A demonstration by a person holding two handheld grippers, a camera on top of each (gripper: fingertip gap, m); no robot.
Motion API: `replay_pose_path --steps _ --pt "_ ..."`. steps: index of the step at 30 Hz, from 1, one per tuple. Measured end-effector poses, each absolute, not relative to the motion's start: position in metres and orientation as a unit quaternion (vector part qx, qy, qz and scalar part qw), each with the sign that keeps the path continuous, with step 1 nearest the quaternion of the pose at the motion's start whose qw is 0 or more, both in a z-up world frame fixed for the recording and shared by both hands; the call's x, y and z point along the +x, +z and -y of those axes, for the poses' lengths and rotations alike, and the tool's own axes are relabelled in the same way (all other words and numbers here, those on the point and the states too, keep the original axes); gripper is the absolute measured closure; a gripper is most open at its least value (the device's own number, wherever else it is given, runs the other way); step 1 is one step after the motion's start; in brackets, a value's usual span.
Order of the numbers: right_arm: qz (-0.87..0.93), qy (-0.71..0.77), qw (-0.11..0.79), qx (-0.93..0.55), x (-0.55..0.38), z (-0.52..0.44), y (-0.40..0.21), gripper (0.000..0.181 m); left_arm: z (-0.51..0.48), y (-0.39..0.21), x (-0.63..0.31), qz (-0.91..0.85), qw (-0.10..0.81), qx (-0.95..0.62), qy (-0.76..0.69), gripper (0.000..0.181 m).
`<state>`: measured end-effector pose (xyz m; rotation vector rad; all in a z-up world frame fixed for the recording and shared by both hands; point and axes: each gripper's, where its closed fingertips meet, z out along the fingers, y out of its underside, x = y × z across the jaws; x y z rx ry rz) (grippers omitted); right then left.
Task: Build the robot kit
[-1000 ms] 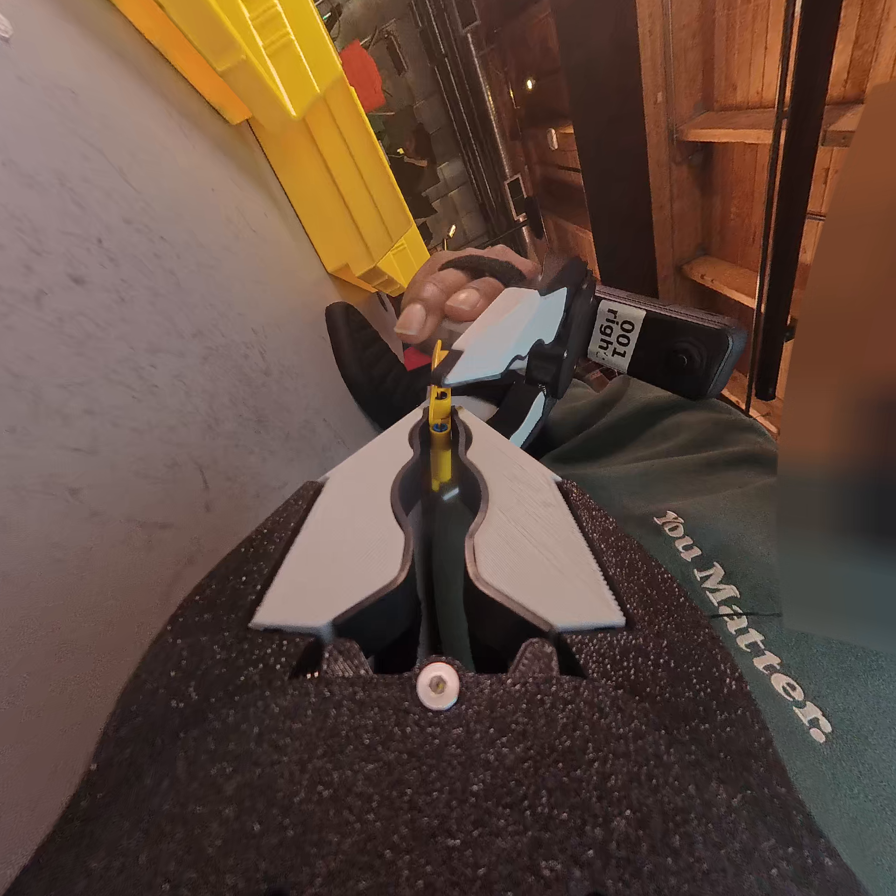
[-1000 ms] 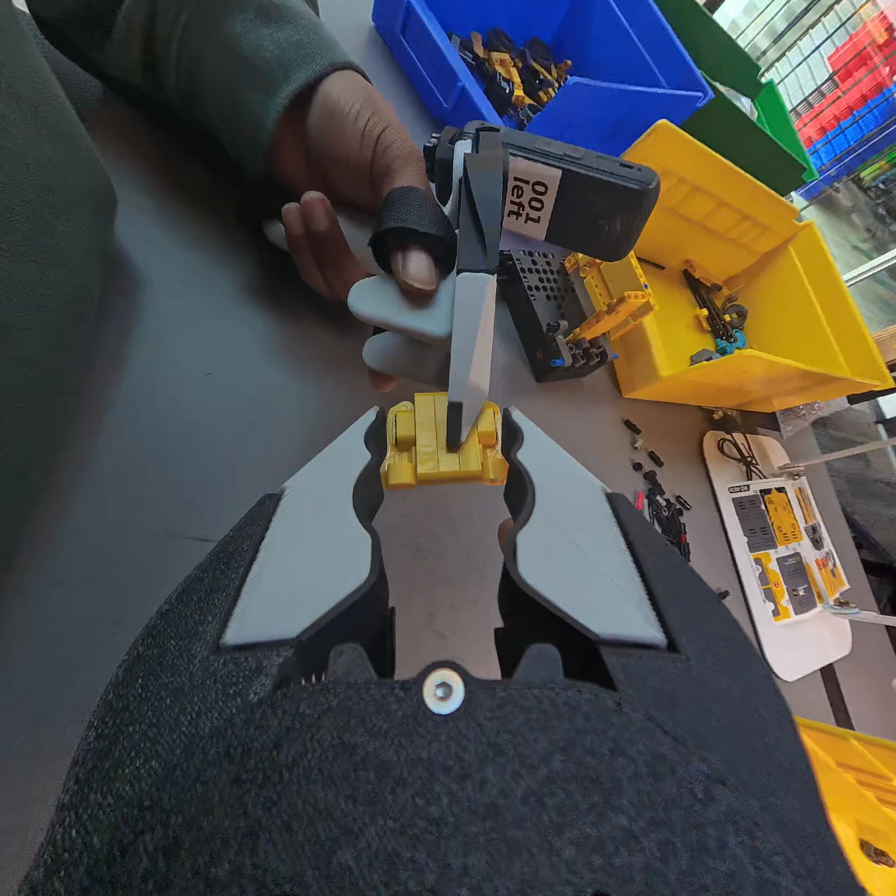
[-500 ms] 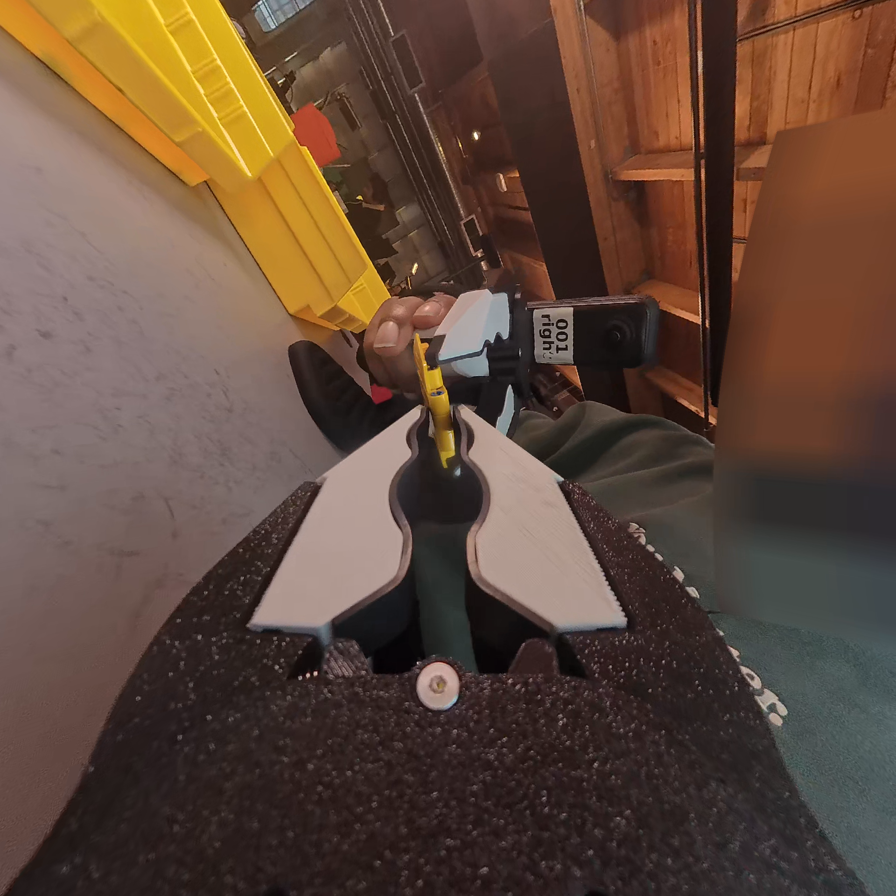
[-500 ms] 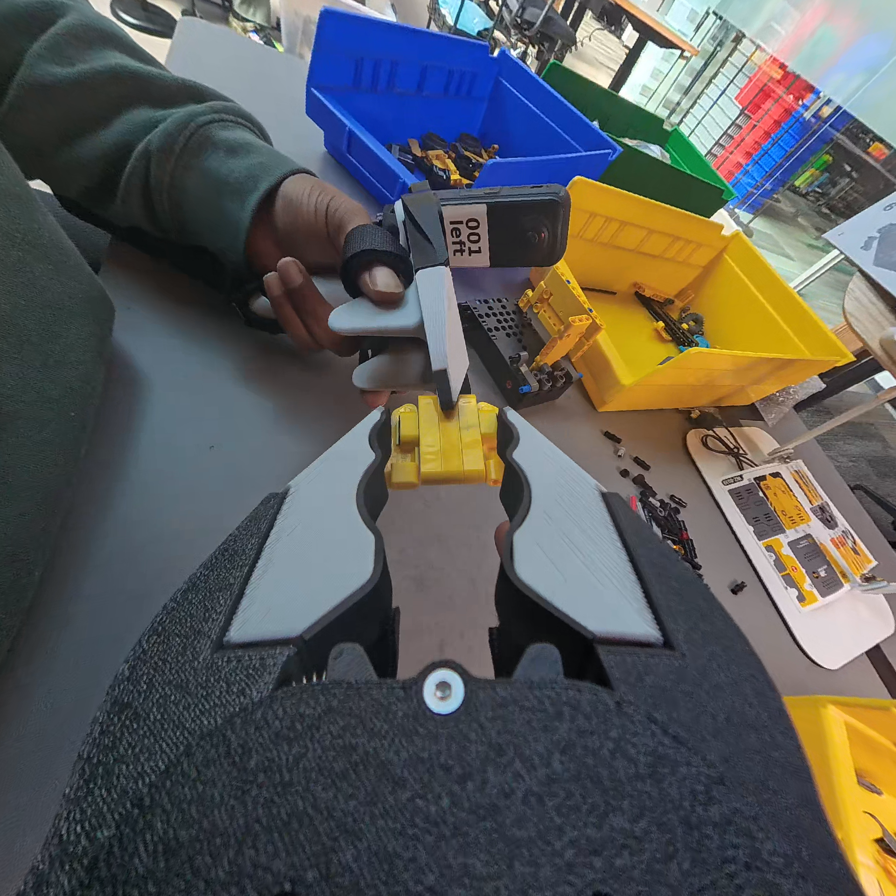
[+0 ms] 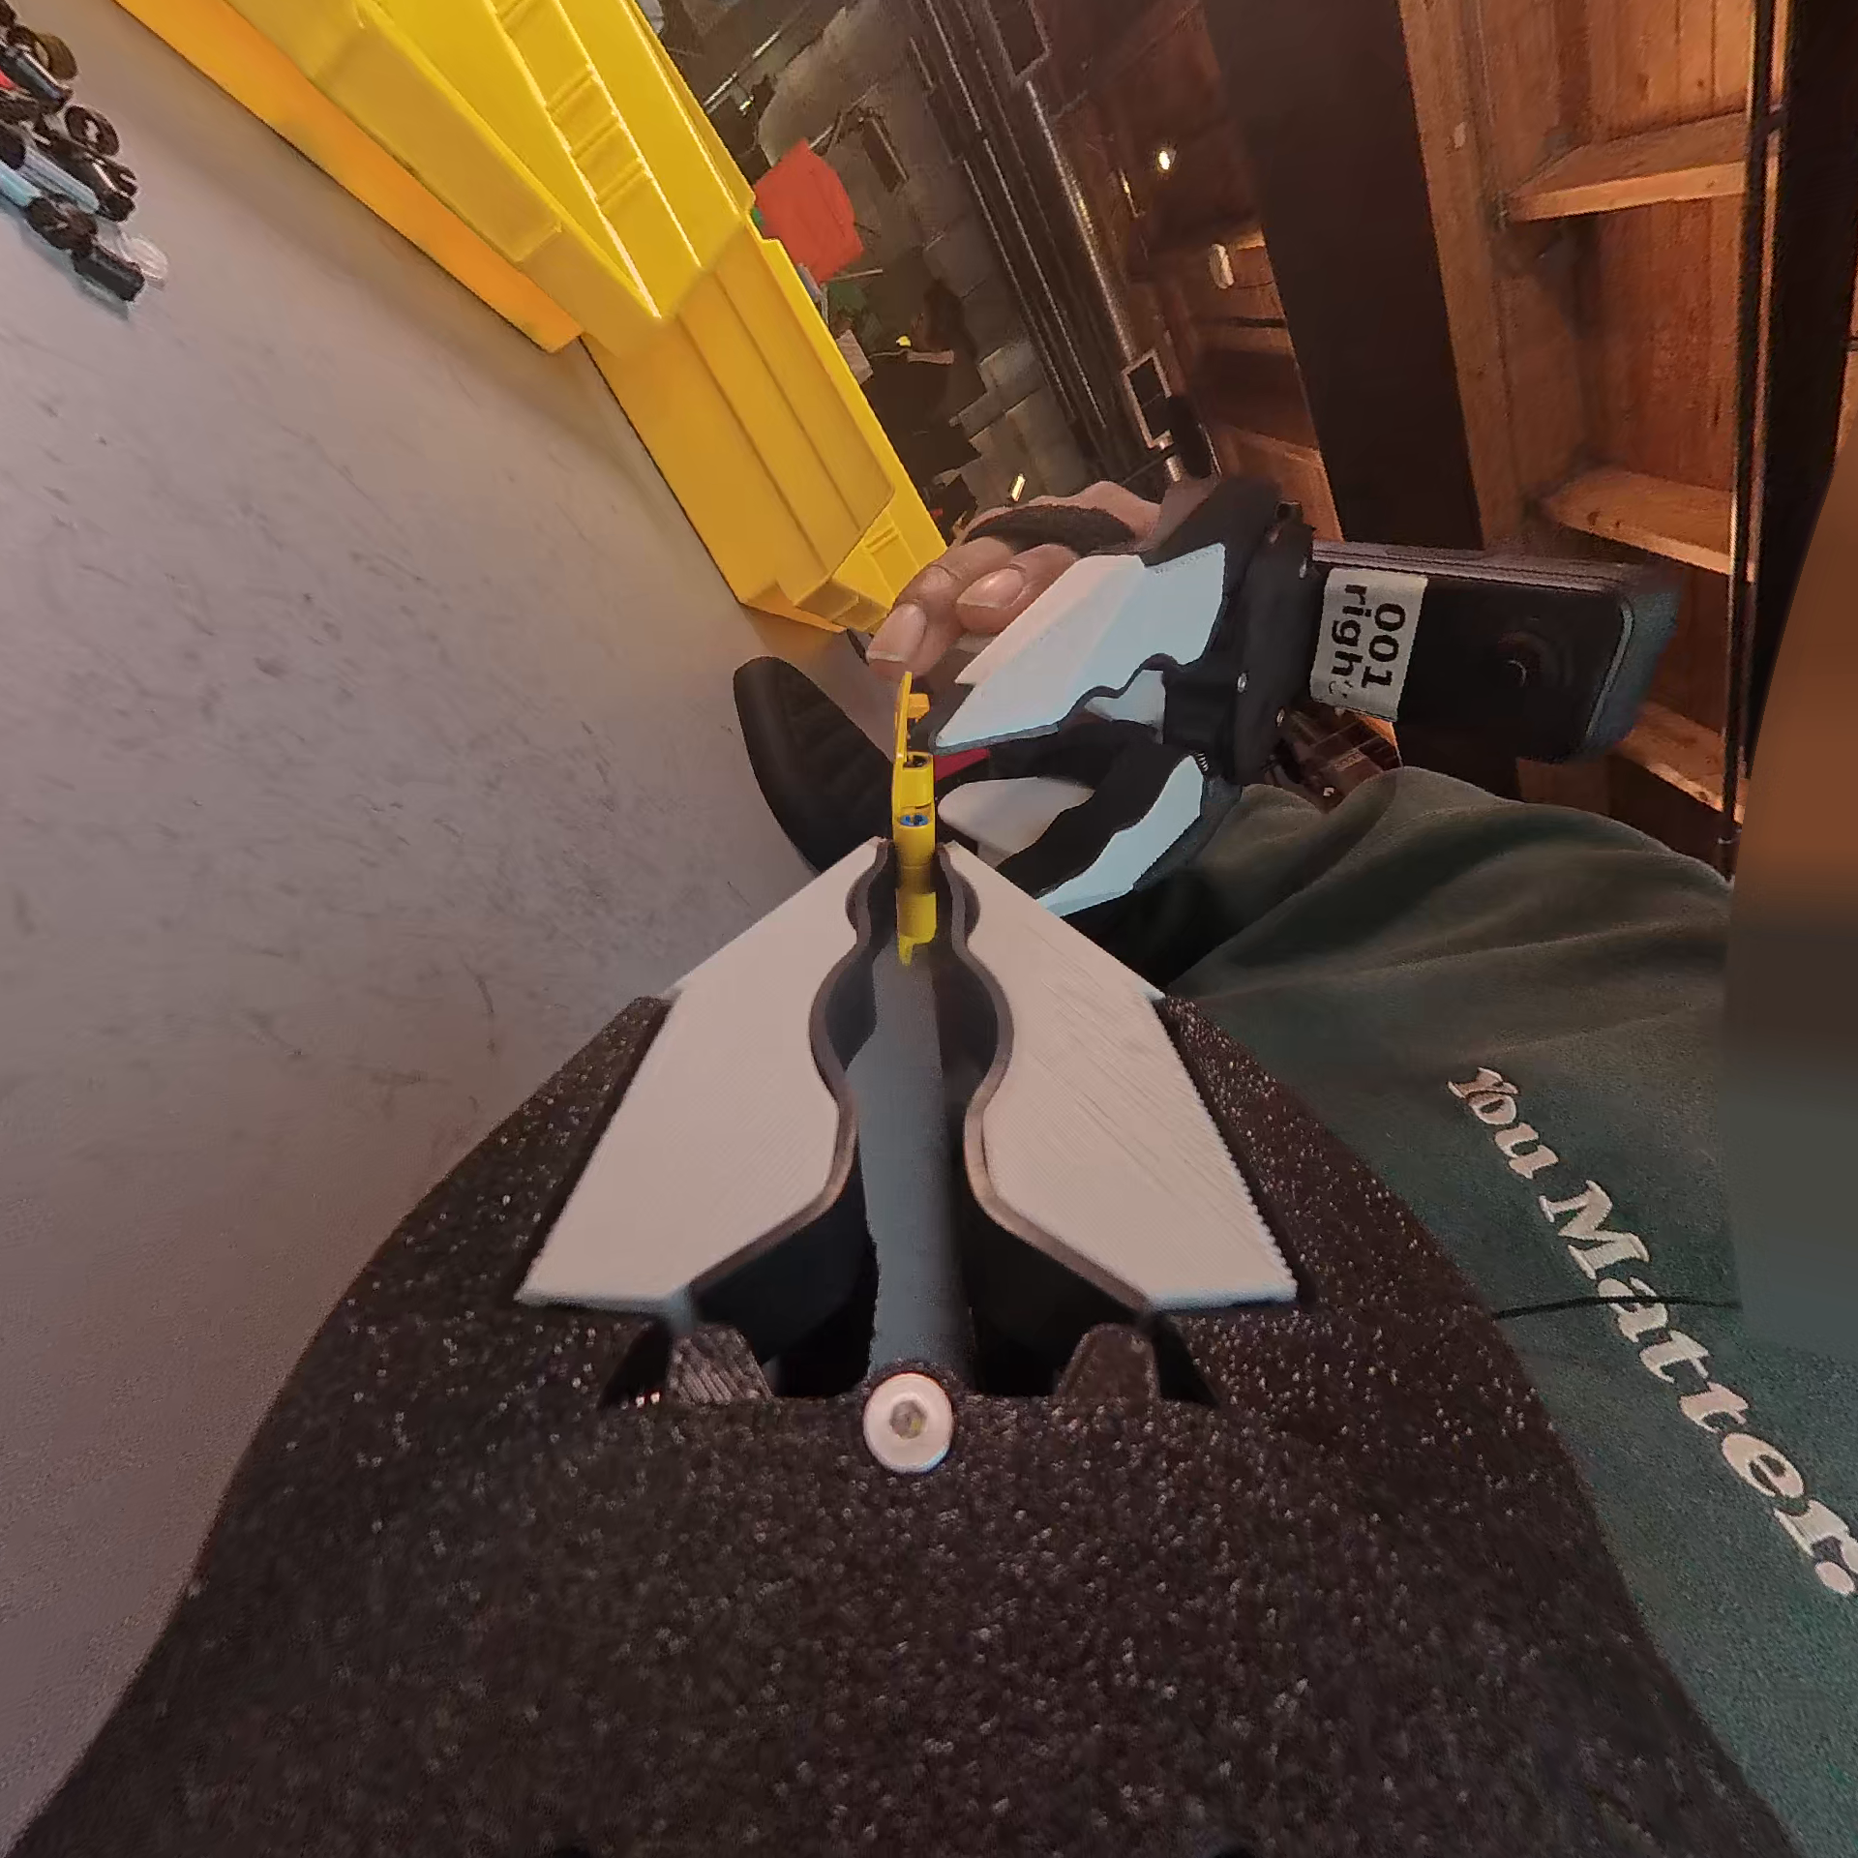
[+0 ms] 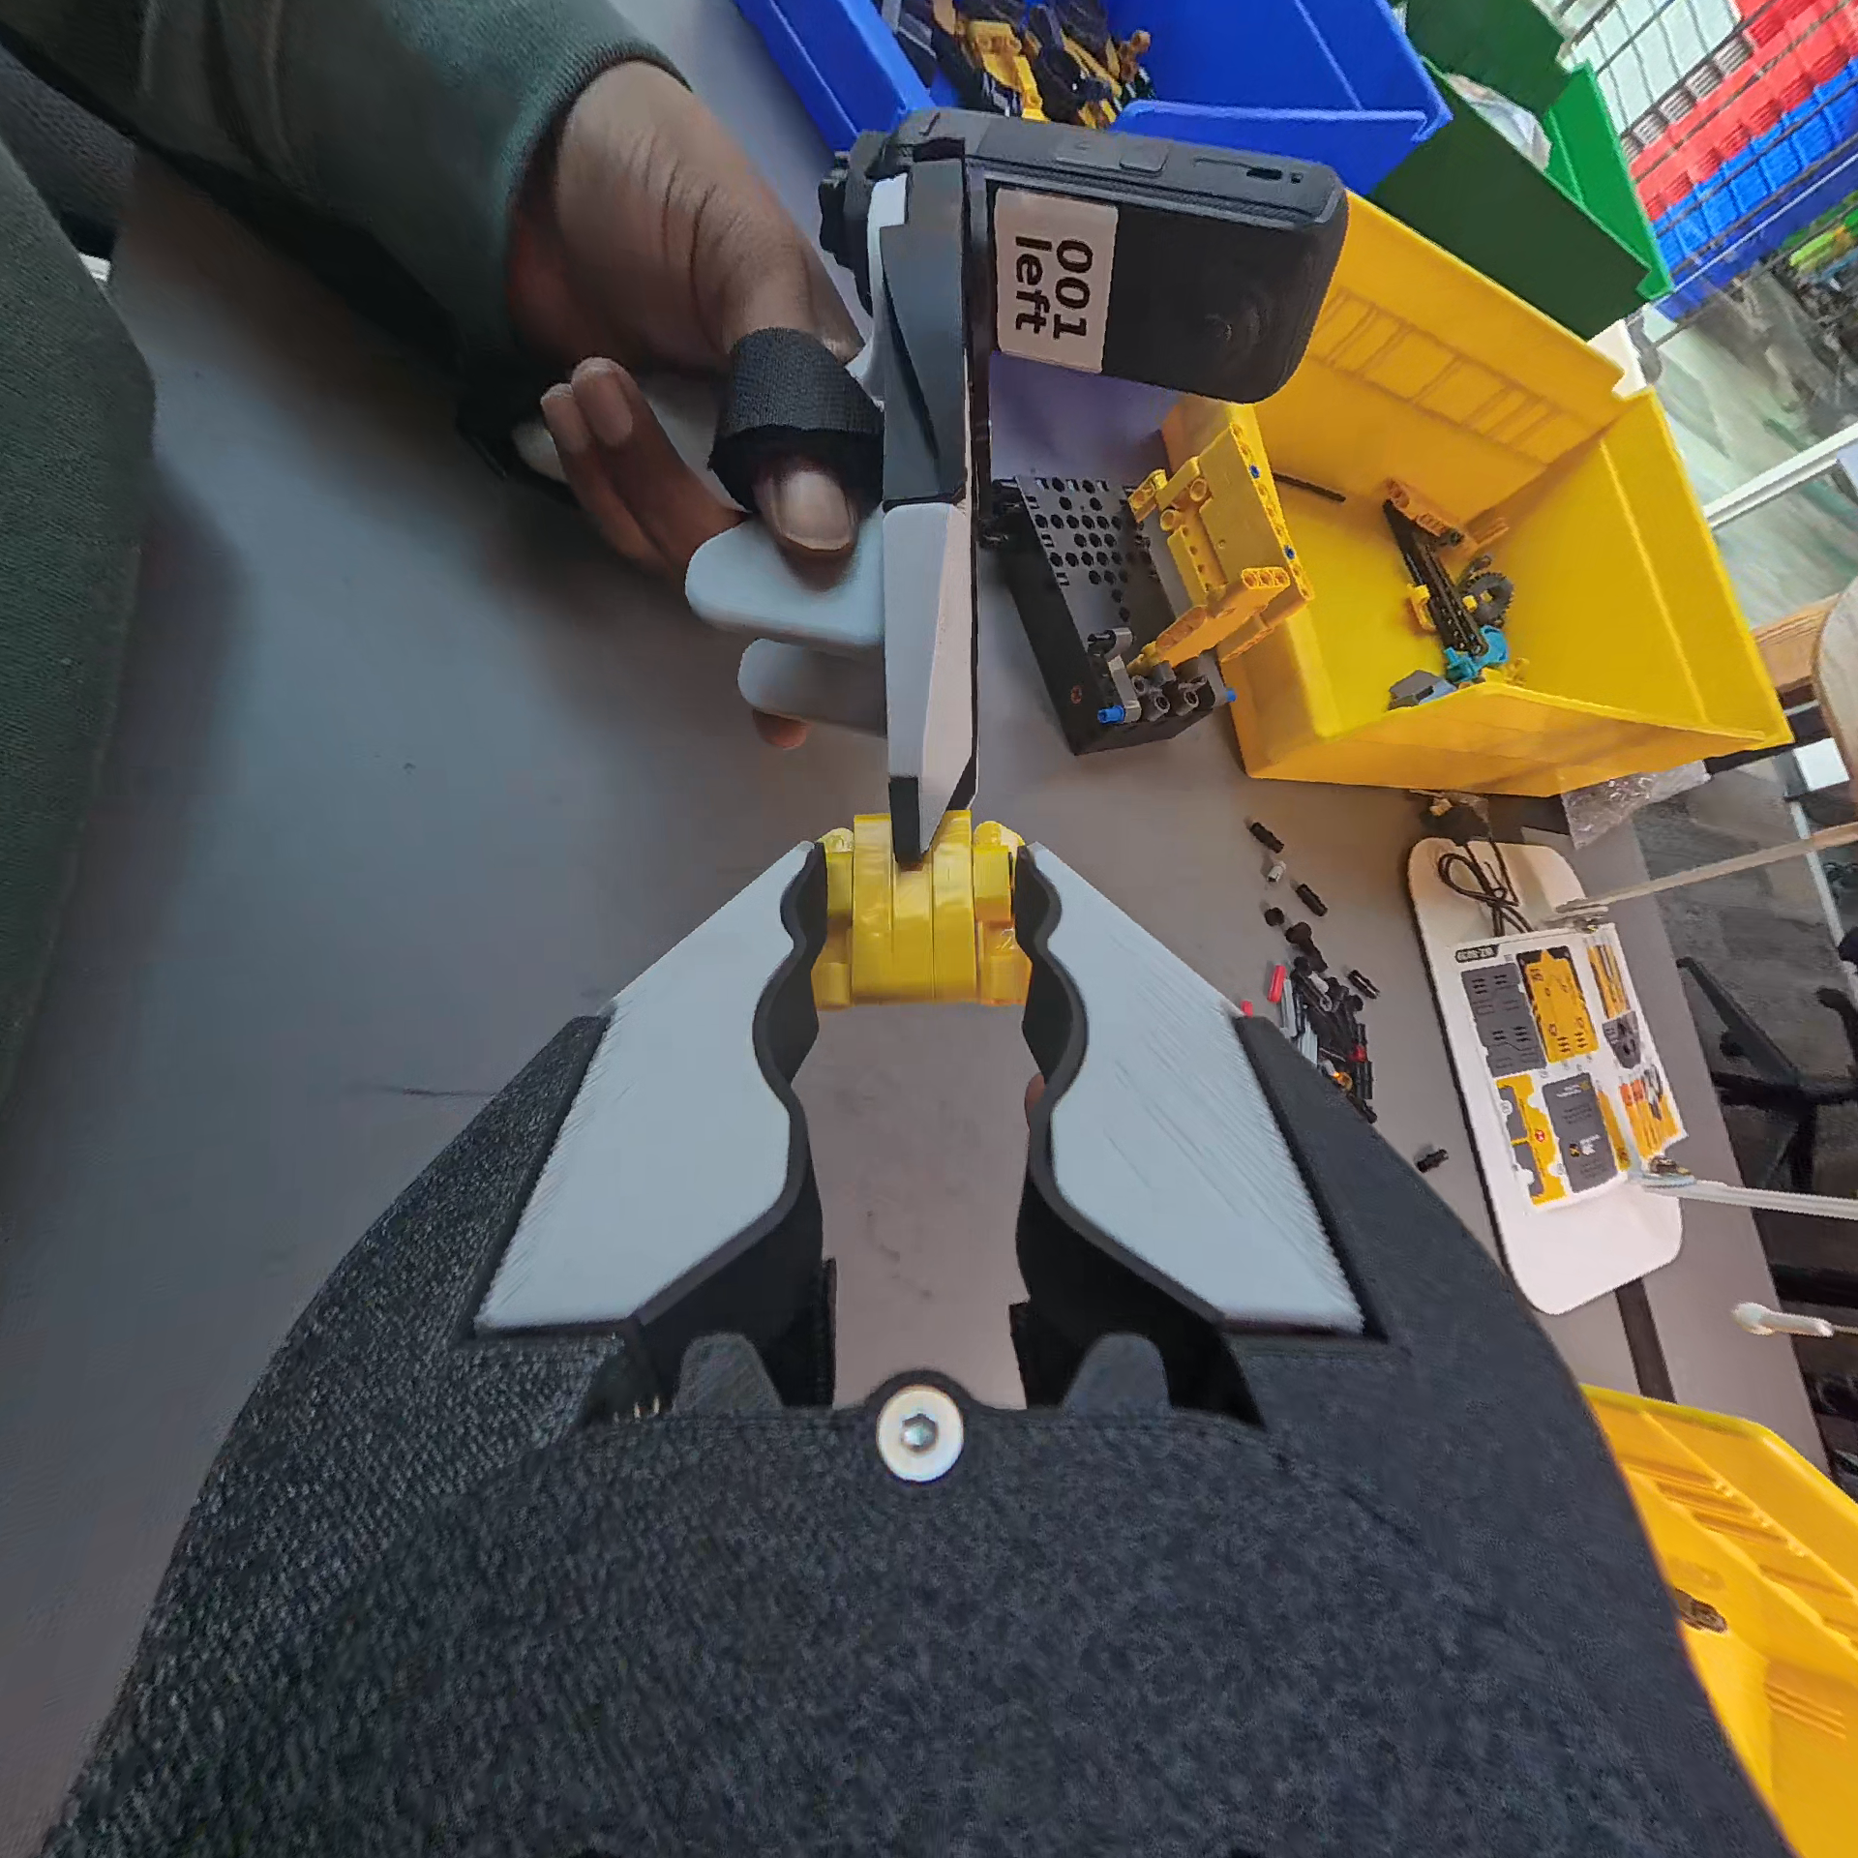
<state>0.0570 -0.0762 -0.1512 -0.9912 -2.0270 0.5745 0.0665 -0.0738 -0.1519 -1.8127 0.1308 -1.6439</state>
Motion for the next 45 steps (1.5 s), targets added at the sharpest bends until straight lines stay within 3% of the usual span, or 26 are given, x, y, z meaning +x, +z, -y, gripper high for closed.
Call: replay_pose_path --steps 4,17,33,37,40,45 --pt "0.8 0.228 0.389 -0.396 0.059 0.075 -0.15 0.133 0.071 -0.153 0.061 -0.031 0.337 -0.695 -0.635 0.176" --pt "0.81 0.204 0.382 -0.395 0.052 0.074 -0.157 0.143 0.072 -0.153 0.06 -0.029 0.338 -0.695 -0.634 0.176" --pt "0.815 0.161 0.44 -0.34 0.051 0.073 -0.18 0.145 0.068 -0.177 0.061 -0.035 0.318 -0.731 -0.603 0.176" --pt "0.731 0.326 0.424 -0.423 0.044 0.063 -0.161 0.144 0.059 -0.163 0.052 -0.077 0.367 -0.731 -0.571 0.175" --pt "0.67 0.433 0.356 -0.487 0.045 0.049 -0.151 0.13 0.057 -0.158 0.044 -0.146 0.426 -0.74 -0.5 0.175" --pt "0.628 0.514 0.301 -0.5 0.043 0.045 -0.157 0.142 0.061 -0.147 0.039 -0.217 0.49 -0.718 -0.446 0.175"
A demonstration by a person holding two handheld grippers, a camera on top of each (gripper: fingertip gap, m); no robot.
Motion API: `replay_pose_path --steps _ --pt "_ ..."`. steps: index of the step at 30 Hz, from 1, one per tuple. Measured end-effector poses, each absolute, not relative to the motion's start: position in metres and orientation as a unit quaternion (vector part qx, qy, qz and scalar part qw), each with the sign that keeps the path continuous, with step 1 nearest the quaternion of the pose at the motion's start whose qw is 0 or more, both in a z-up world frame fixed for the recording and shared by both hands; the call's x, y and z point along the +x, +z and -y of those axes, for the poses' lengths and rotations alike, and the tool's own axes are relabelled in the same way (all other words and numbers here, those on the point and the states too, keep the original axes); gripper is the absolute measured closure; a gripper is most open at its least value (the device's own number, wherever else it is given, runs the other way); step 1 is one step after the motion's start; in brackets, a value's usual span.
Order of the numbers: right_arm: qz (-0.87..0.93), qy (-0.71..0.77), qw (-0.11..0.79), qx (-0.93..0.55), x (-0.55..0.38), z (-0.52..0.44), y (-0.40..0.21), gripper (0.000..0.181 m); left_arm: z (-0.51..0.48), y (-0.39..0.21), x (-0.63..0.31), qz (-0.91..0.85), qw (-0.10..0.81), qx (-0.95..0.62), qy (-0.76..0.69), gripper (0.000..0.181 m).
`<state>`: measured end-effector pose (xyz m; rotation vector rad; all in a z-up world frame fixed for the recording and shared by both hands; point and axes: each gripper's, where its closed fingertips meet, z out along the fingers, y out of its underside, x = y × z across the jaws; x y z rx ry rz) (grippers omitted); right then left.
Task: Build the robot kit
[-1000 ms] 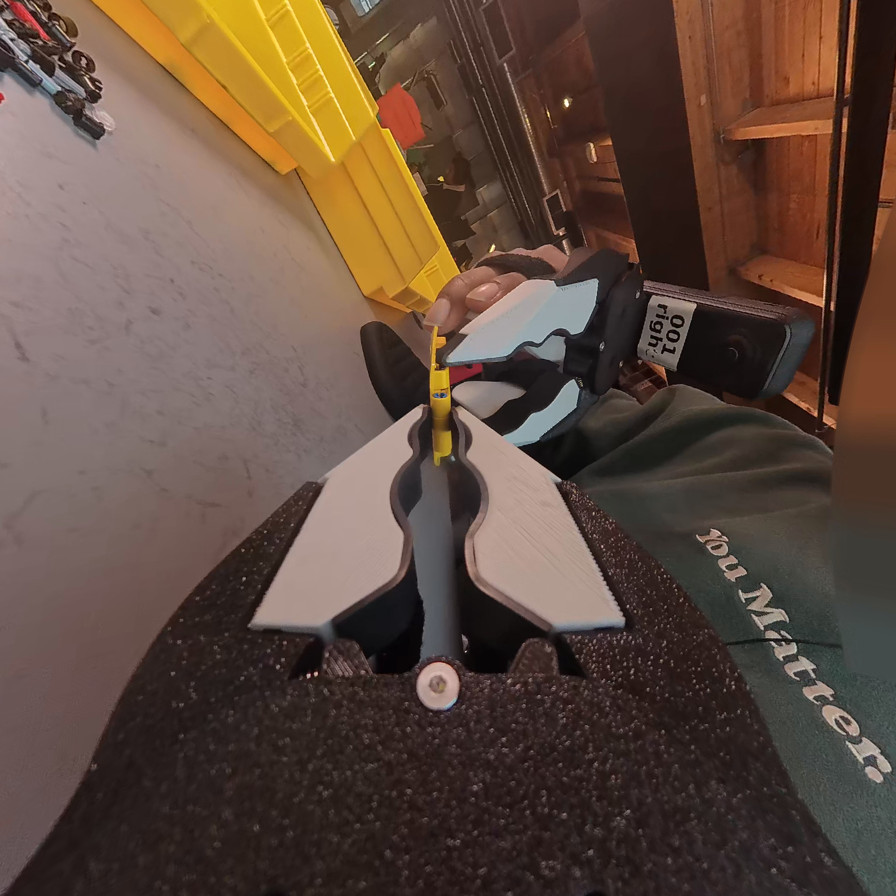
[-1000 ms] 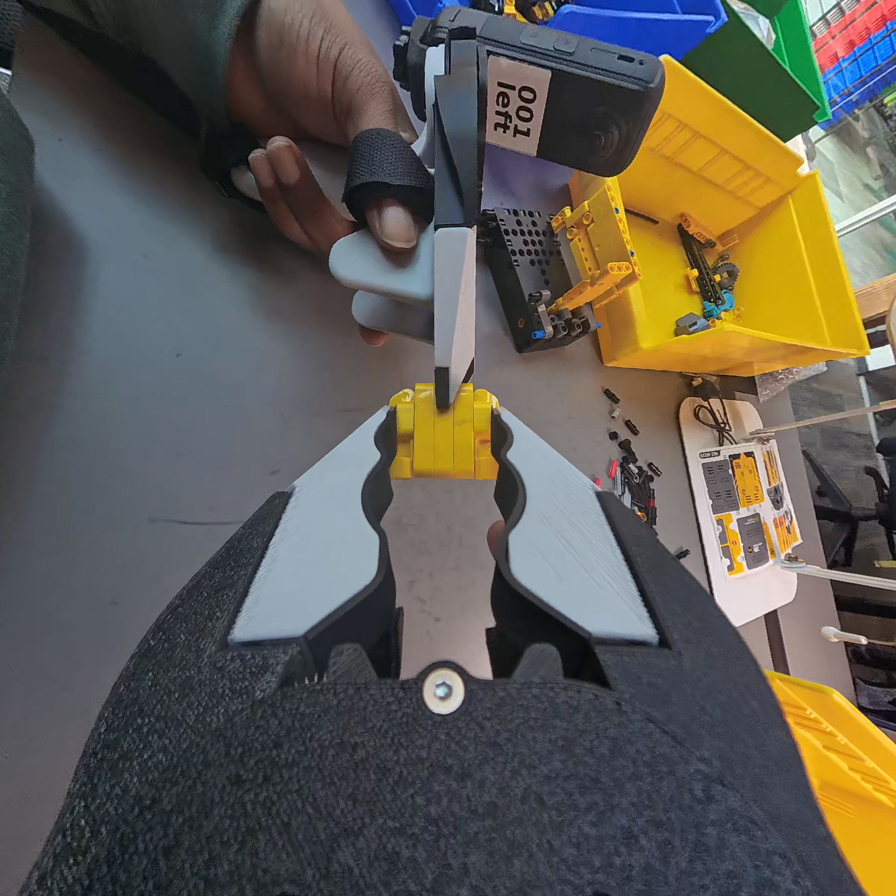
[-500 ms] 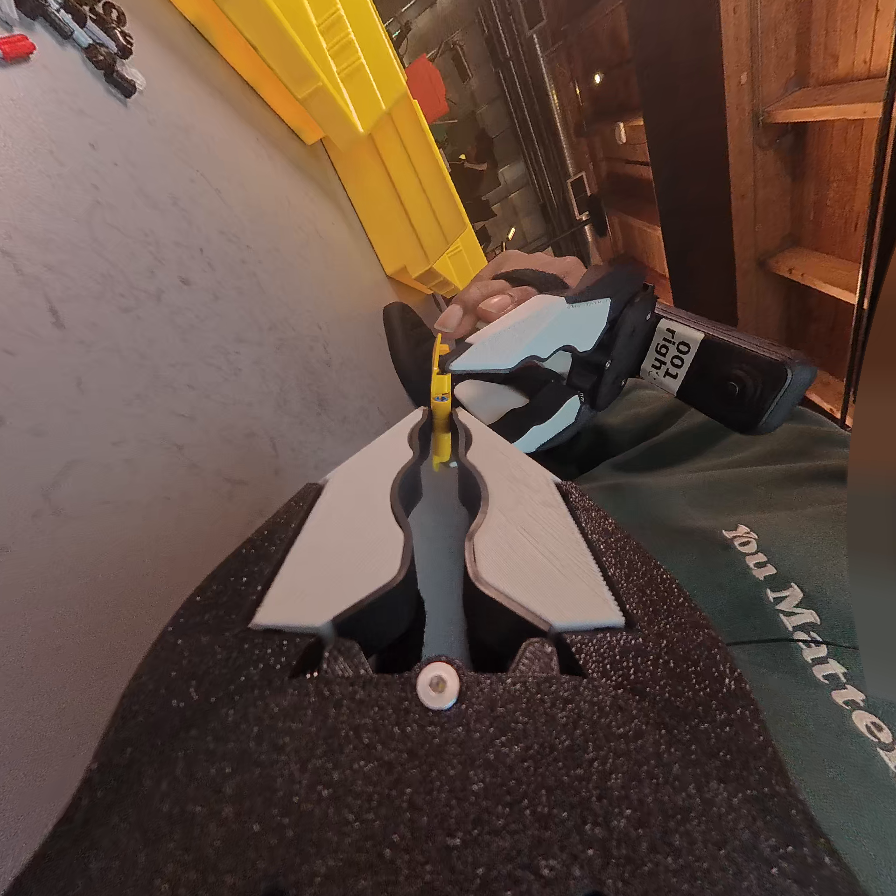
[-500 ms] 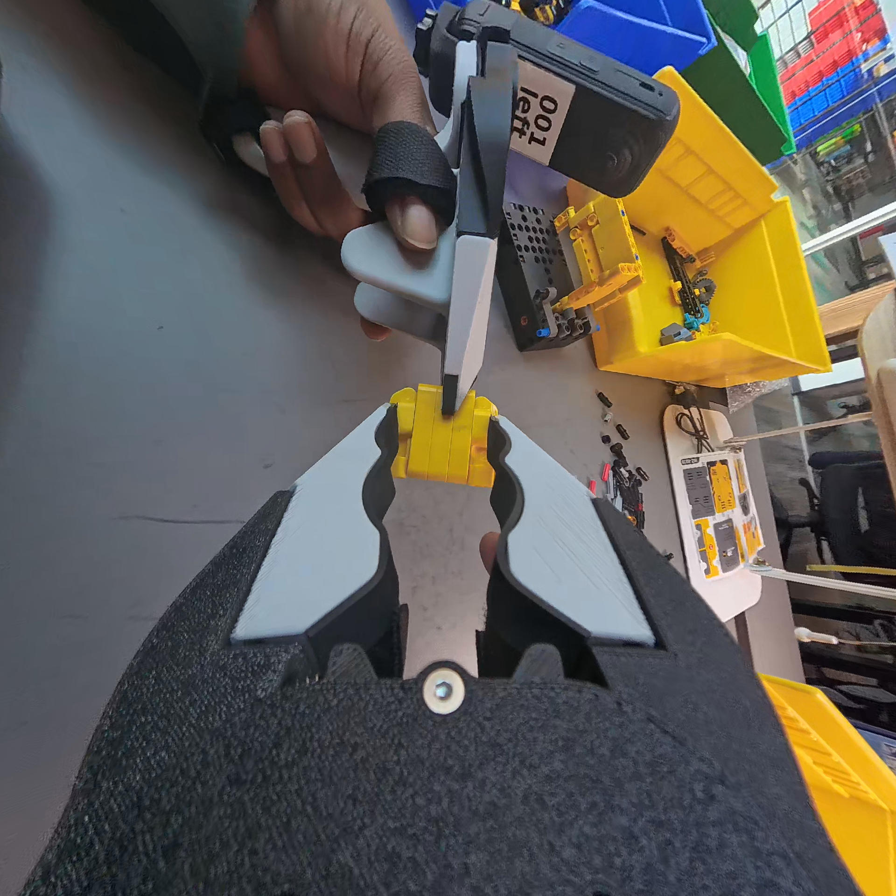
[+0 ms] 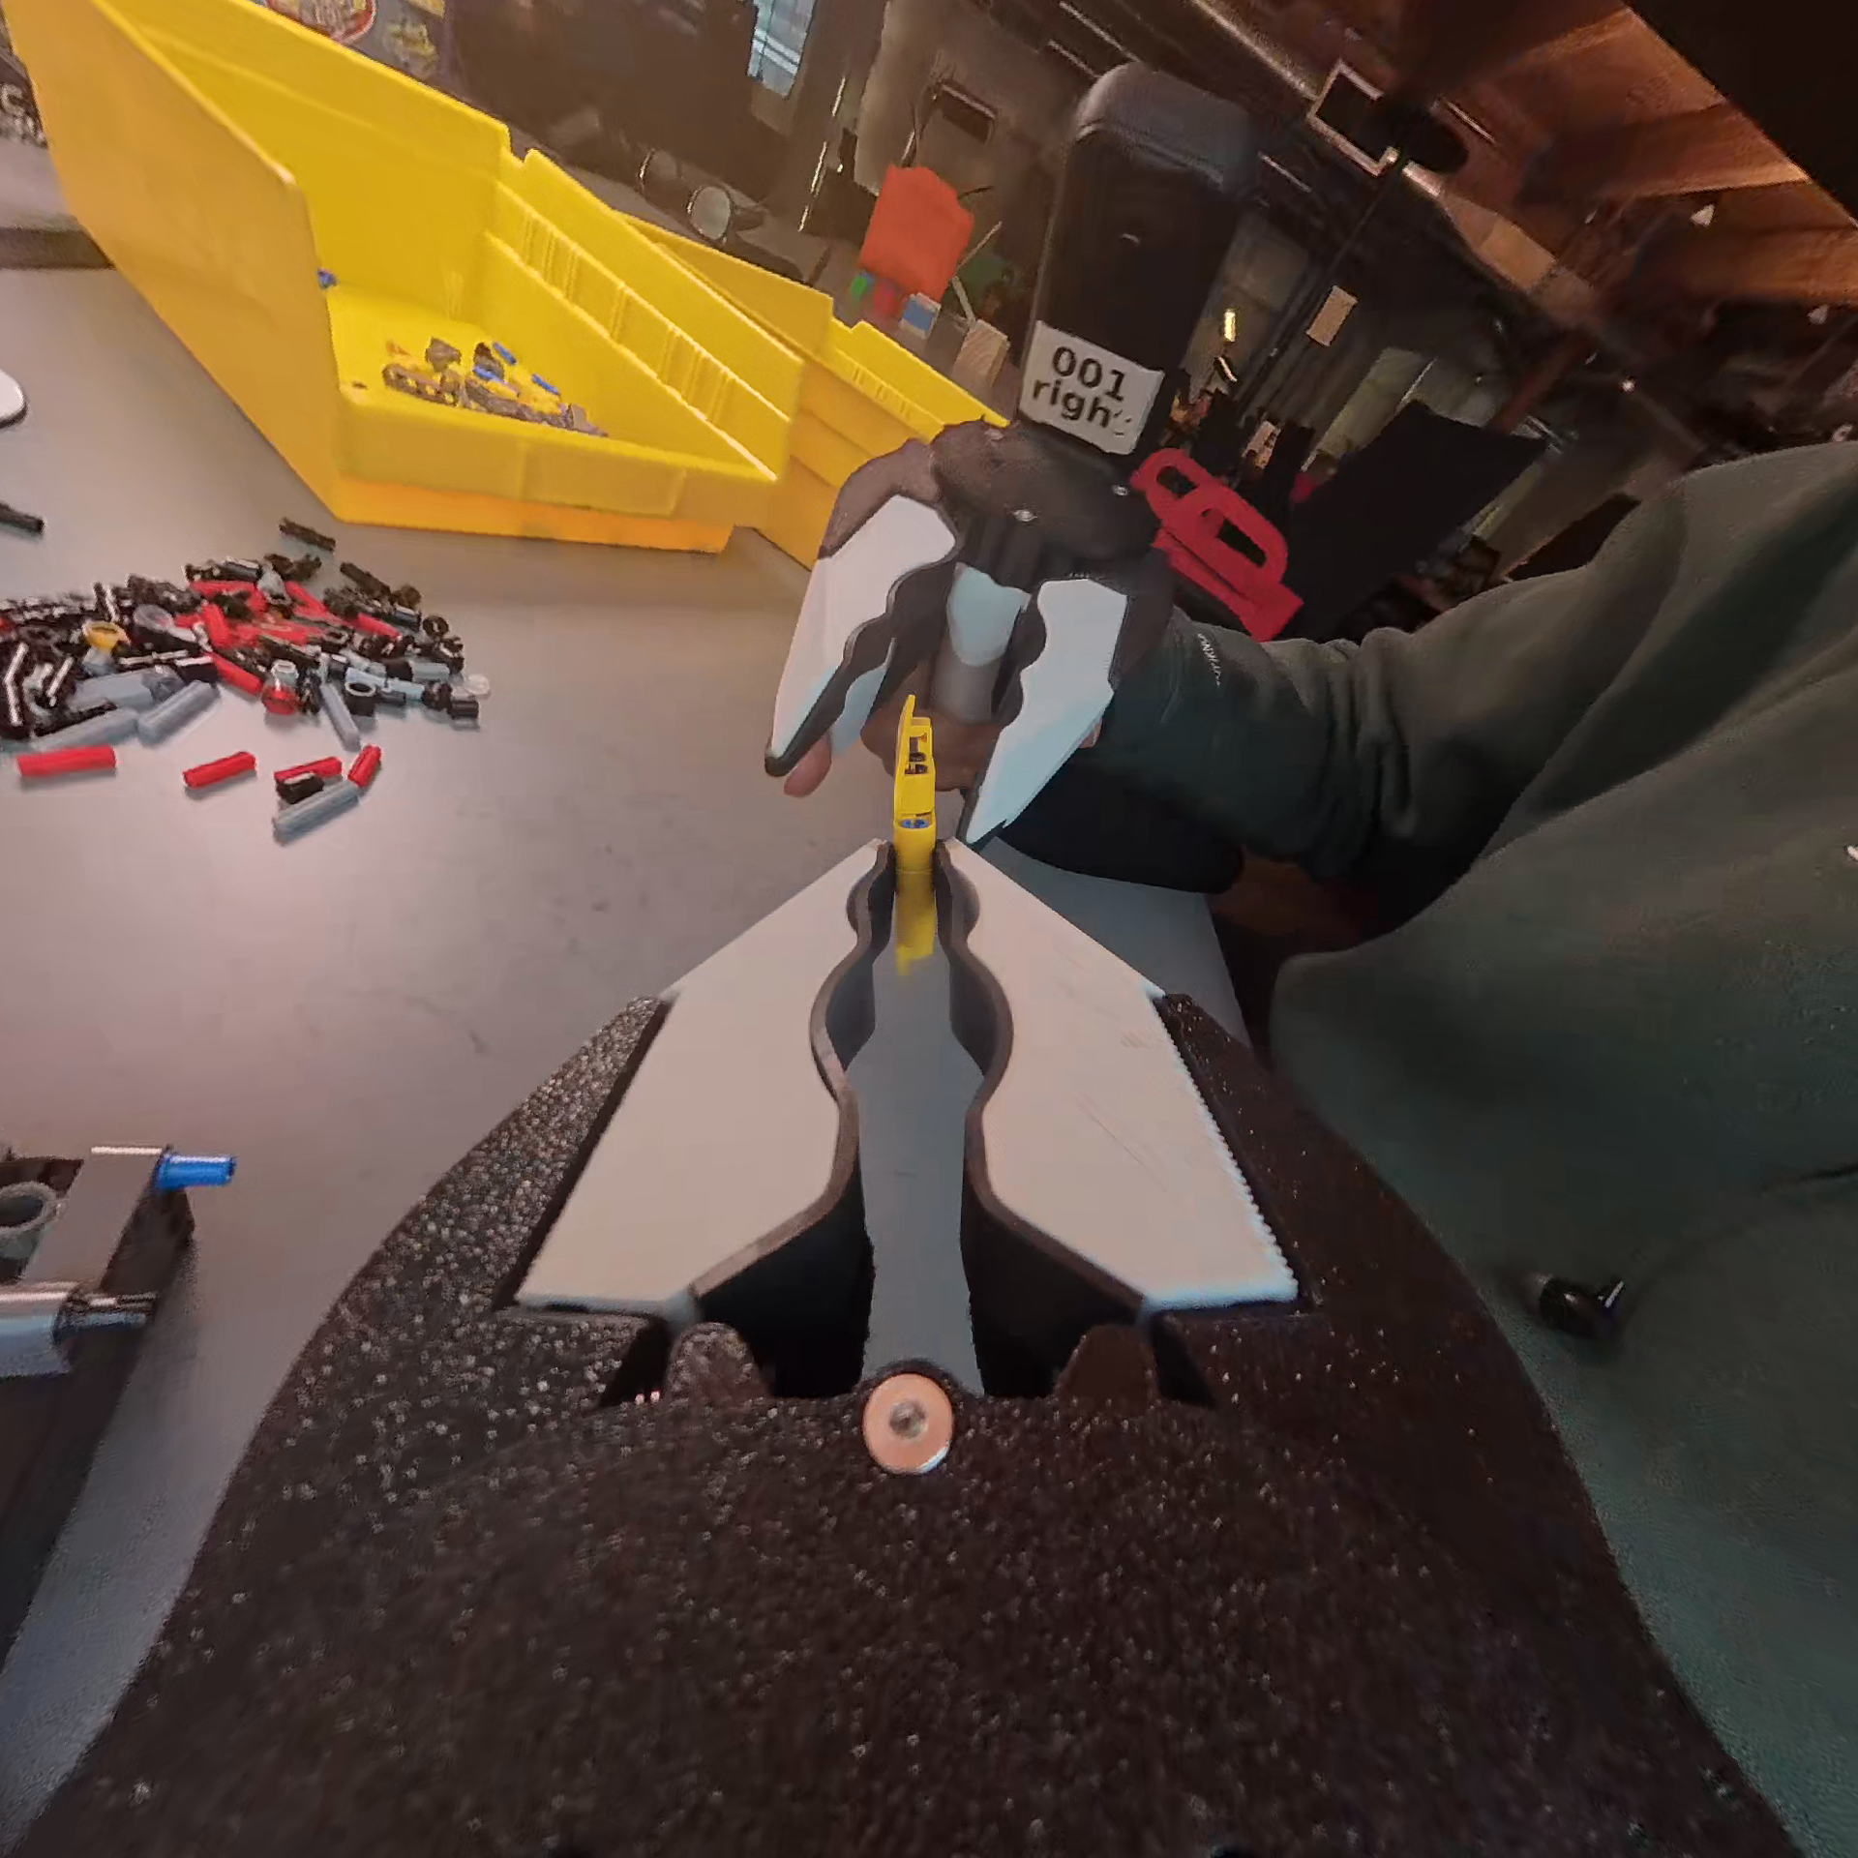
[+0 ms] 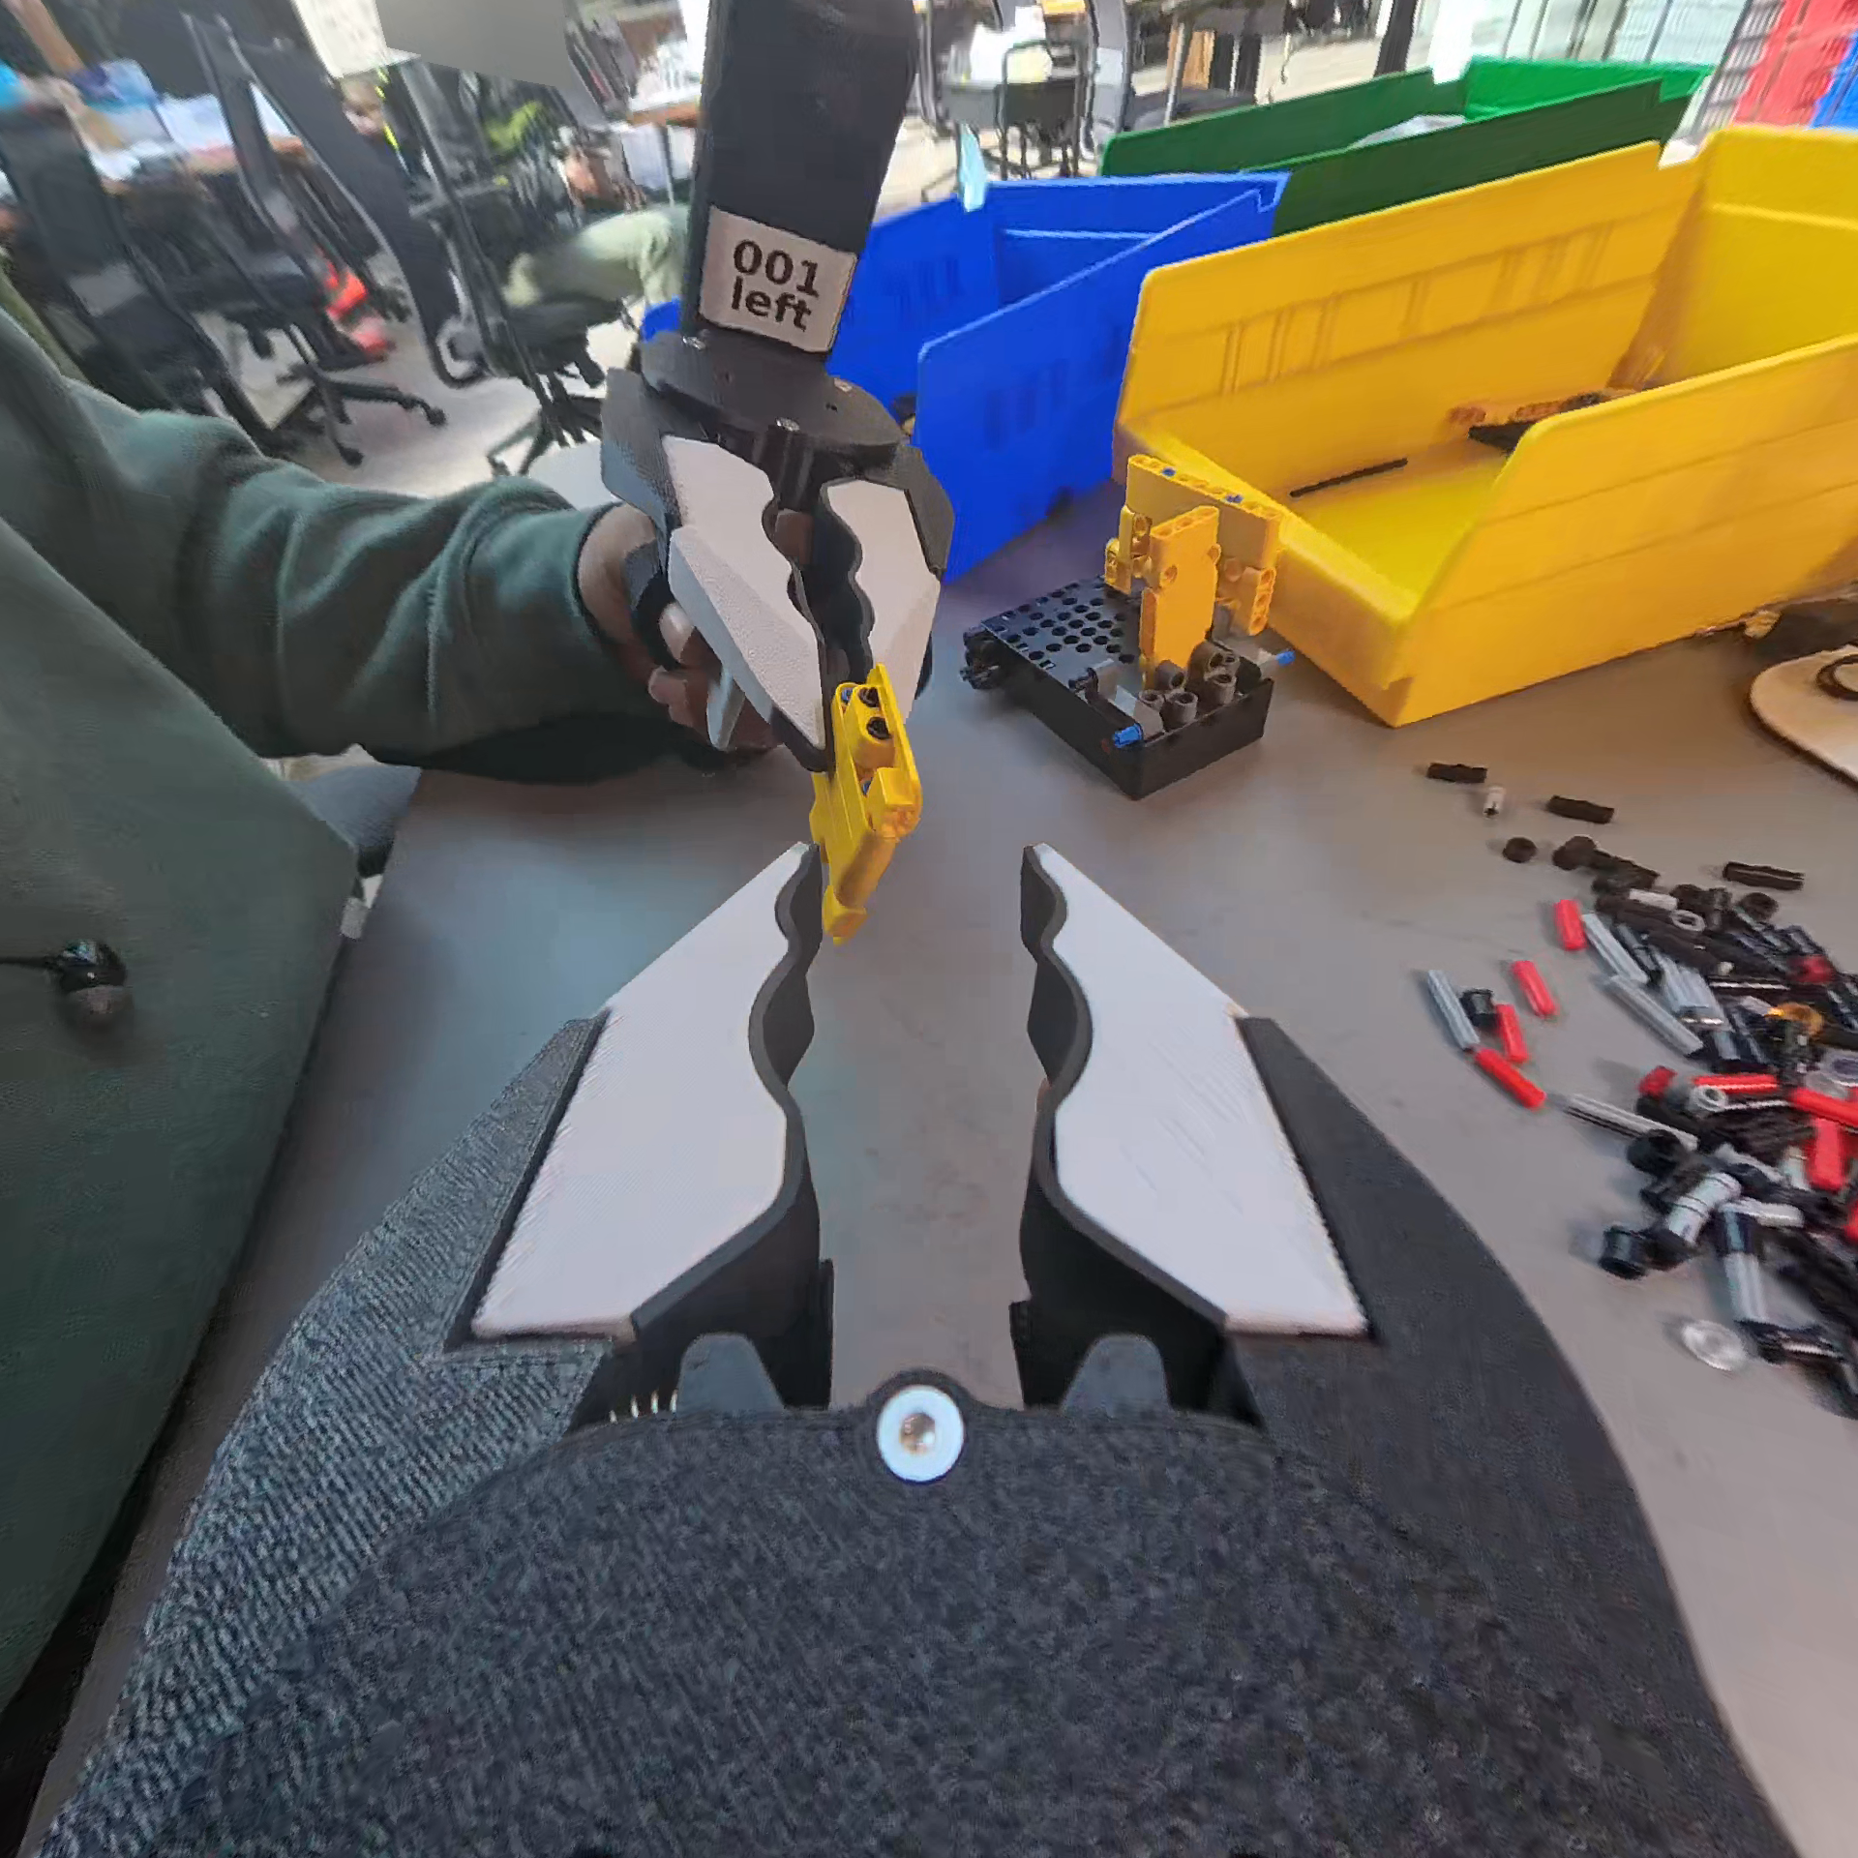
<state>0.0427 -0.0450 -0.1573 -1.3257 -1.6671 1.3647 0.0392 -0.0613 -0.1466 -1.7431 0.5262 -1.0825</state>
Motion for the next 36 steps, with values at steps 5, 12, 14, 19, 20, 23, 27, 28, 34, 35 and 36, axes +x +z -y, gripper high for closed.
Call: replay_pose_path --steps 5,12,14,19,20,23,27,28,34,35,36 --pt "0.641 0.518 0.326 -0.463 0.039 0.061 -0.146 0.169 0.063 -0.133 0.04 -0.227 0.526 -0.686 -0.449 0.175" --pt "0.654 0.294 0.591 -0.369 0.039 0.029 -0.119 0.174 0.05 -0.121 0.015 -0.15 0.564 -0.67 -0.459 0.157" --pt "0.655 0.109 0.698 -0.27 0.042 0.018 -0.11 0.174 0.049 -0.115 0.008 -0.119 0.565 -0.653 -0.49 0.152" --pt "0.64 -0.047 0.755 -0.136 0.036 0.035 -0.114 0.175 0.047 -0.113 0.013 -0.075 0.529 -0.628 -0.565 0.138" --pt "0.637 -0.061 0.756 -0.134 0.035 0.034 -0.114 0.175 0.048 -0.112 0.017 -0.071 0.521 -0.622 -0.581 0.137" --pt "0.628 -0.081 0.762 -0.136 0.033 0.029 -0.114 0.175 0.05 -0.113 0.027 -0.064 0.494 -0.62 -0.607 0.142" --pt "0.632 -0.093 0.759 -0.125 0.032 0.031 -0.118 0.175 0.046 -0.114 0.033 -0.058 0.49 -0.623 -0.607 0.166" --pt "0.634 -0.098 0.756 -0.128 0.032 0.03 -0.12 0.175 0.045 -0.116 0.032 -0.059 0.49 -0.631 -0.598 0.168" --pt "0.639 -0.027 0.748 -0.178 0.034 0.027 -0.116 0.156 0.042 -0.119 0.016 -0.064 0.512 -0.649 -0.559 0.176" --pt "0.643 0.015 0.738 -0.205 0.035 0.027 -0.117 0.151 0.042 -0.12 0.013 -0.063 0.514 -0.651 -0.554 0.176" --pt "0.653 0.072 0.714 -0.243 0.035 0.026 -0.12 0.147 0.042 -0.121 0.011 -0.065 0.516 -0.656 -0.547 0.176"
